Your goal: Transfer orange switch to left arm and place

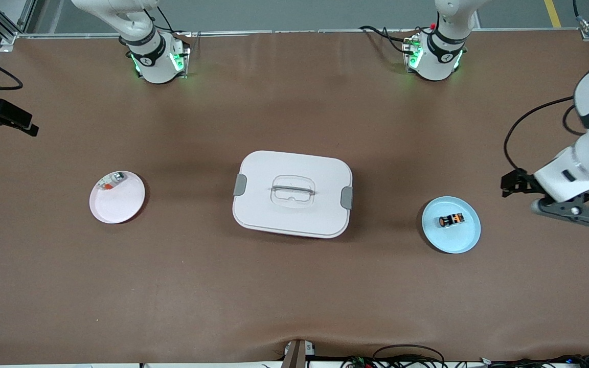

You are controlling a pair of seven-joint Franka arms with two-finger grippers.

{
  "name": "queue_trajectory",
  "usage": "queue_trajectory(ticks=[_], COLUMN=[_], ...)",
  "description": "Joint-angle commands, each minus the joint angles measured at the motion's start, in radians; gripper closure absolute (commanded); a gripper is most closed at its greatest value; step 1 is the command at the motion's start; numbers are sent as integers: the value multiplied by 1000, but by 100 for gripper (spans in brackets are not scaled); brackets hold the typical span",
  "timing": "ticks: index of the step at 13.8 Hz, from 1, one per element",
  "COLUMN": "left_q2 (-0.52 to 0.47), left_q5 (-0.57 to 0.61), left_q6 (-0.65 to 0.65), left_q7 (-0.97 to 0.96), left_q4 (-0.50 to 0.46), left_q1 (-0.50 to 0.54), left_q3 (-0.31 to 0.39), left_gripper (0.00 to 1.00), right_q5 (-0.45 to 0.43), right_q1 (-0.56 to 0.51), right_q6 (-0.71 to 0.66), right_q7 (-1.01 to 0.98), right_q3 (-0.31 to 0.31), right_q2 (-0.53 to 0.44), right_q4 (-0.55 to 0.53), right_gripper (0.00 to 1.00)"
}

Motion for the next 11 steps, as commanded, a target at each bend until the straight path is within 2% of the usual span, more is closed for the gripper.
queue_trajectory(ticks=[1,4,7,8,9,11], left_q2=[-59,-96,-85,-99,-103,-152], left_q5=[-26,-11,-29,-49,-52,-75], left_q6=[-41,-99,-110,-110,-113,-137], left_q7=[-1,26,66,71,54,-2], left_q4=[1,19,62,69,70,67], left_q1=[42,82,128,104,46,-81], left_q3=[-2,1,-1,4,25,167], left_gripper=[0,0,0,0,0,0], right_q5=[-11,-10,-10,-10,-10,-10], right_q1=[-13,-13,-13,-13,-13,-11], right_q6=[-8,-2,12,27,38,52], right_q7=[2,3,3,3,3,3], right_q3=[14,14,14,14,14,16], right_q2=[-26,-32,-43,-52,-63,-72], right_q4=[-14,-26,-40,-55,-70,-86], right_gripper=[0,0,0,0,0,0])
